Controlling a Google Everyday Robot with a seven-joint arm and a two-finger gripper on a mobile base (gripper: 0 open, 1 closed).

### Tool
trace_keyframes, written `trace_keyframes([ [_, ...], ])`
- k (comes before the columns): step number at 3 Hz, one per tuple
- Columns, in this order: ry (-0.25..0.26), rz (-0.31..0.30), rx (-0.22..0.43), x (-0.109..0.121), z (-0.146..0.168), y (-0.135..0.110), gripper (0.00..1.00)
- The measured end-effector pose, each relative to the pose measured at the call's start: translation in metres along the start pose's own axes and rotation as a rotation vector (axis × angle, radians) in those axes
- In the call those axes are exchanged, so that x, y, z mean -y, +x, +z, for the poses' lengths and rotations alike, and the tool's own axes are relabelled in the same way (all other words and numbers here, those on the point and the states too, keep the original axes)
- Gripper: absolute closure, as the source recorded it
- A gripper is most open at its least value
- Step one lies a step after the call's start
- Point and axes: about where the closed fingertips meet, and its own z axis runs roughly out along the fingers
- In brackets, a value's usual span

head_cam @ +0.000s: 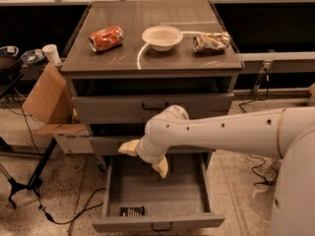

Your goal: Pick rxbar chocolate from bottom drawer and place on counter

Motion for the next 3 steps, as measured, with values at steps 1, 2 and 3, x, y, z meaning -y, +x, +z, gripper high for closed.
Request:
trace_keyframes([
  [1, -0.012, -0.048, -0.040, -0.010, 0.030, 0.012, 0.00],
  [2, -0.070, -0.140, -0.086, -0.016, 0.061, 0.013, 0.00],
  [3, -0.136, -0.253, -0.109, -0.016, 0.097, 0.004, 0.00],
])
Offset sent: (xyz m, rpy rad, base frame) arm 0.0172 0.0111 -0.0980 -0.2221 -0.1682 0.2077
